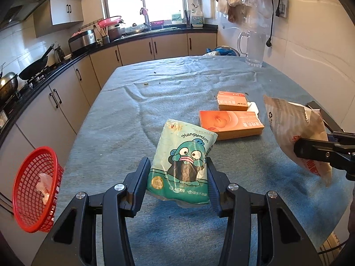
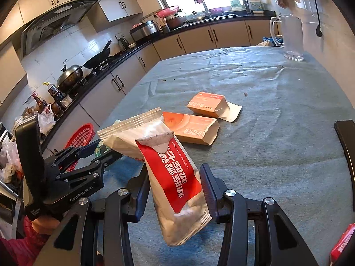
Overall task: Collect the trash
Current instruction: 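Carry the green packet and paper bag with both tools over the red basket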
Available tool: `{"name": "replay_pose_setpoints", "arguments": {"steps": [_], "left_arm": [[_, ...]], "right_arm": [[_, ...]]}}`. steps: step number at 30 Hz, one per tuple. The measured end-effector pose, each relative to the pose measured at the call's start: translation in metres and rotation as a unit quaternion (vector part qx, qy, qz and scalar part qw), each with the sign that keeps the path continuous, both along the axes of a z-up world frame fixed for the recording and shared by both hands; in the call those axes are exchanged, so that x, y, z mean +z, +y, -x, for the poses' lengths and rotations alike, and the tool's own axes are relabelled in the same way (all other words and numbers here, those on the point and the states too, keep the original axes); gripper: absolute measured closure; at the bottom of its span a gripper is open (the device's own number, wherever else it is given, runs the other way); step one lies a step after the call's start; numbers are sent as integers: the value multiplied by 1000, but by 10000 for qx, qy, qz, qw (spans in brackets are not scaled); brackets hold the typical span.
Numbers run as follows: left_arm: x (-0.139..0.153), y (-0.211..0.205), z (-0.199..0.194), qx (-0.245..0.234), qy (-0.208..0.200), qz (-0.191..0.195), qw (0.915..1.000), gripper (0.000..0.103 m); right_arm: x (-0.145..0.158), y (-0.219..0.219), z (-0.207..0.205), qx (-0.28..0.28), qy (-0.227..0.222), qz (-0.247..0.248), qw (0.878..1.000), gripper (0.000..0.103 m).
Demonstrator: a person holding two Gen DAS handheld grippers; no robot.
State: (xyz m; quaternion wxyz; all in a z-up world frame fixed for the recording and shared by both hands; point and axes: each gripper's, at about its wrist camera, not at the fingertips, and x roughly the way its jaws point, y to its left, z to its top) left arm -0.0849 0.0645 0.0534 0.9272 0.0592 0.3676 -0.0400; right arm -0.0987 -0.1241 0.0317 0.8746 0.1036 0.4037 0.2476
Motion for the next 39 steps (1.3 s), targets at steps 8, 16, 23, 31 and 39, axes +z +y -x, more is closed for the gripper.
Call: {"name": "replay_pose_setpoints", "arguments": {"steps": [8, 16, 23, 31, 39], "left_arm": [[8, 14, 6, 121, -108, 104, 9998, 56], [13, 30, 10, 260, -192, 182, 9993, 56], [15, 44, 15, 376, -235, 238, 9987, 56], [17, 64, 18, 544, -292, 334, 9975, 56], [23, 96, 25, 831, -396, 454, 9947, 56]], "right_arm": [[3, 13, -1, 54, 33, 20, 10000, 55], [7, 30, -1, 155, 29, 56, 9999, 55], [13, 48, -1, 285, -12, 134, 9995, 55], [16, 71, -4, 429, 0, 232, 9988, 55], [18, 101, -12, 638, 62, 281, 9975, 55]]}}
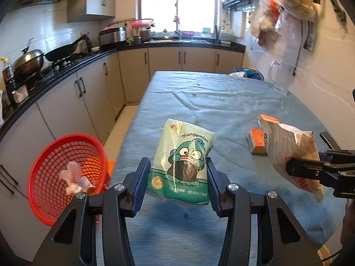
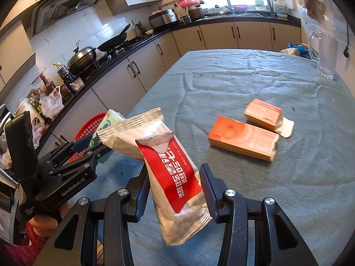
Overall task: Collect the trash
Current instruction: 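Carry the green packet and paper bag with both tools over the red basket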
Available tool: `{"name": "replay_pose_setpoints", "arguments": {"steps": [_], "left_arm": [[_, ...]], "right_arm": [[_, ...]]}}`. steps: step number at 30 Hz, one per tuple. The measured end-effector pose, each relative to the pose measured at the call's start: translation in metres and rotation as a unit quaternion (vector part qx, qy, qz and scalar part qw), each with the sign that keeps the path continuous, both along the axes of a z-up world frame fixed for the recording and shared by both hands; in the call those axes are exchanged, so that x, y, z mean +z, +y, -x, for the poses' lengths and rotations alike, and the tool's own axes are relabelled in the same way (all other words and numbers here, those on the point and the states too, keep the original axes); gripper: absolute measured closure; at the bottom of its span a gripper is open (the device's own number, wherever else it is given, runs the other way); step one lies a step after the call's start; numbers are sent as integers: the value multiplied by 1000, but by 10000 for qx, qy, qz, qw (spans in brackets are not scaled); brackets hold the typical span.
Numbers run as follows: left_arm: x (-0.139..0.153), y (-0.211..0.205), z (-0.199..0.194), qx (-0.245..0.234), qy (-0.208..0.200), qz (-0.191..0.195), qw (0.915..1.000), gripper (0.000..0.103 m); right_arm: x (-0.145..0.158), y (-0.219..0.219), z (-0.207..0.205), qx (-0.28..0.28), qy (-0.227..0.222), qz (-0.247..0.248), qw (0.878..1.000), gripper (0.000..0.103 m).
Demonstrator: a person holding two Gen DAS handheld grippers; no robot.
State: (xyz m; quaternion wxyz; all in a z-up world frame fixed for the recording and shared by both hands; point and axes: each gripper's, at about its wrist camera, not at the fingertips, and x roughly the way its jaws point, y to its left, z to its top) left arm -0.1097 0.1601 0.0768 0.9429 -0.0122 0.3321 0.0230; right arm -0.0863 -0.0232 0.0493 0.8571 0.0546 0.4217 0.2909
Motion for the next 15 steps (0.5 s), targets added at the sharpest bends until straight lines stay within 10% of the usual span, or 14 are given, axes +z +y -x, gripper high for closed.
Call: {"name": "replay_pose_setpoints", "arguments": {"steps": [15], "left_arm": [[12, 126, 31, 1292, -237, 182, 9912, 56]], "right_arm": [[11, 101, -18, 756, 97, -44, 9971, 55]]}}
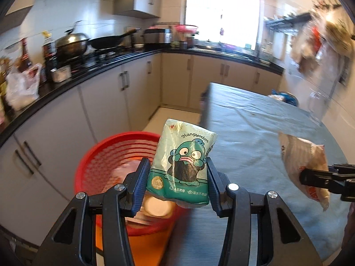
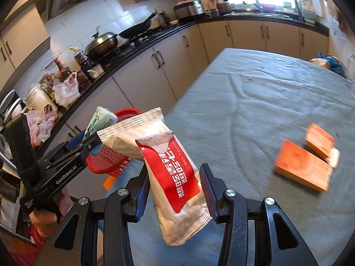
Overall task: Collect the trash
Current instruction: 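Carry the green packet and paper bag with both tools over the red basket, then open both tools to drop the packet and paper bag into the basket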
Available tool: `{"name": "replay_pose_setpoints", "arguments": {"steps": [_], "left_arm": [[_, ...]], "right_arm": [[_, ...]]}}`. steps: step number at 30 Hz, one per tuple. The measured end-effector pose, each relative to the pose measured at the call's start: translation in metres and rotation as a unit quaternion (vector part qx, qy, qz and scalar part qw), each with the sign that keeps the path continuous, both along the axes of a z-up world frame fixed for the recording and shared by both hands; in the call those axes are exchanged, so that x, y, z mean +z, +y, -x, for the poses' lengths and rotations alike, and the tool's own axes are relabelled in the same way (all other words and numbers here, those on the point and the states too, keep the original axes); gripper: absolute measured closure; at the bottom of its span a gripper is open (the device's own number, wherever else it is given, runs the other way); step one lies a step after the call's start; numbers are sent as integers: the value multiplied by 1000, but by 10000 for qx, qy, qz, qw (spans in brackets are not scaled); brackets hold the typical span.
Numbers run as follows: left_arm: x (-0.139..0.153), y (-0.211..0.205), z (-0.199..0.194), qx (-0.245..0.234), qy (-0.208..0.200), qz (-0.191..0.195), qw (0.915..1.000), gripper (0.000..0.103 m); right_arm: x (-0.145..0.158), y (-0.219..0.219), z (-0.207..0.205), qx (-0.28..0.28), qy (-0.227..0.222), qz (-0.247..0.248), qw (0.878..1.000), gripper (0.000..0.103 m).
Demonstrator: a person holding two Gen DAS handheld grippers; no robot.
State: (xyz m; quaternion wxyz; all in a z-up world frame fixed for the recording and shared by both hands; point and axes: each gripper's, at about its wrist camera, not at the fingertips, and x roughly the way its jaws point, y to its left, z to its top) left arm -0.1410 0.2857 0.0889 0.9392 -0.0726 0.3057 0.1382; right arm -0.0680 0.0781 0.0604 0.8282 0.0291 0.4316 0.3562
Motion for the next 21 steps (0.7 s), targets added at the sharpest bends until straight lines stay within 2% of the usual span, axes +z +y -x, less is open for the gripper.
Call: {"name": "replay_pose_setpoints", "arguments": {"steps": [9, 21], "left_arm": [[-12, 64, 12, 580, 113, 150, 9981, 56], [-40, 93, 4, 728, 362, 307, 9962, 56]], "right_arm": [[-2, 63, -17, 410, 411, -207, 9981, 55], [-18, 140, -42, 682, 1077, -552, 9903, 54]]}}
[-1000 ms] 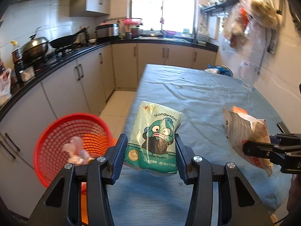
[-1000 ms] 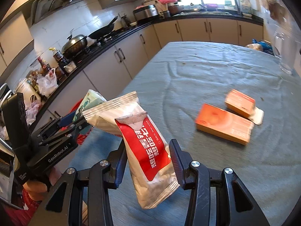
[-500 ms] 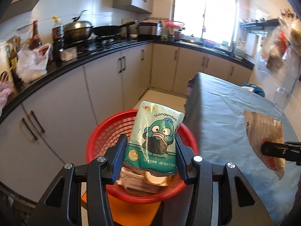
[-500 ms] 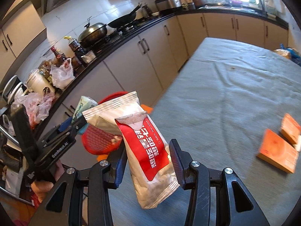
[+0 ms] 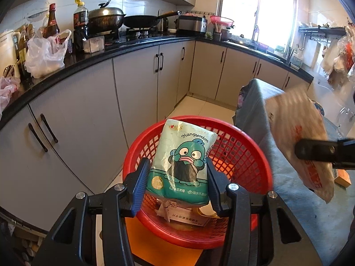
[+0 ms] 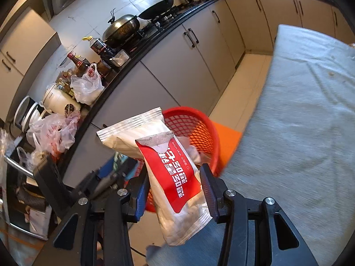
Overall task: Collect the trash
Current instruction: 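Open both tools to drop the packet and paper bag into the basket, then move both tools back to the table toward the two orange boxes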
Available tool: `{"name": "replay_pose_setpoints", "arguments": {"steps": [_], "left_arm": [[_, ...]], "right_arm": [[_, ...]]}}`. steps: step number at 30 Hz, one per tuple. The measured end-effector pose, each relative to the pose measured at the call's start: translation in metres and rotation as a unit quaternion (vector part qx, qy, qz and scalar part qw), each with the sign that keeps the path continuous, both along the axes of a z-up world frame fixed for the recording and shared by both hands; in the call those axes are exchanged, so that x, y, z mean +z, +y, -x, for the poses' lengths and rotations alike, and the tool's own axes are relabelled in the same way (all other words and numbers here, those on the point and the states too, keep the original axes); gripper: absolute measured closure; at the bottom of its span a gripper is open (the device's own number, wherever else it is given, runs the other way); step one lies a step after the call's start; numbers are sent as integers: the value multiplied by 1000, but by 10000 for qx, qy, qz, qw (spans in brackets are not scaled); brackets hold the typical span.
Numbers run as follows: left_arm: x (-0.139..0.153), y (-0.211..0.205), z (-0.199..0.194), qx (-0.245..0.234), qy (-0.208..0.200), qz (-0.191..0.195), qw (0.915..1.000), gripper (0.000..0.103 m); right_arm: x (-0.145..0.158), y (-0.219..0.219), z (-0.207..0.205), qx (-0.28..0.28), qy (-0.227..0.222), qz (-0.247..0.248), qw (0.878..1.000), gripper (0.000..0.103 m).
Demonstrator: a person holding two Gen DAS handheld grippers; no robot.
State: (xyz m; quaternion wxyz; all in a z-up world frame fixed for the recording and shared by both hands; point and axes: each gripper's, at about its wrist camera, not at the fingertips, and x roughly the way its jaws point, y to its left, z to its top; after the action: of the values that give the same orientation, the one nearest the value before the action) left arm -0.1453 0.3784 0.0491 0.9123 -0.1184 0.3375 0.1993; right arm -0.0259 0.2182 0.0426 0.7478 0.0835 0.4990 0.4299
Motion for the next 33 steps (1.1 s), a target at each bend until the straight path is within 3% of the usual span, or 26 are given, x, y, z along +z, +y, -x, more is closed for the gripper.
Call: {"name": "replay_pose_setpoints", "arguments": {"steps": [9, 19, 33], "left_arm": [[-17, 6, -10, 10, 150, 10, 9999, 56], [-29, 9, -20, -17, 272, 72, 9996, 54], [-17, 4, -11, 9, 129, 68, 9999, 46]], "right_arm": [[-28, 27, -21, -117, 363, 43, 9993, 54], [-42, 47, -32, -110, 442, 169, 9988, 54], [-21, 20, -22, -145, 214, -11, 9997, 54]]}}
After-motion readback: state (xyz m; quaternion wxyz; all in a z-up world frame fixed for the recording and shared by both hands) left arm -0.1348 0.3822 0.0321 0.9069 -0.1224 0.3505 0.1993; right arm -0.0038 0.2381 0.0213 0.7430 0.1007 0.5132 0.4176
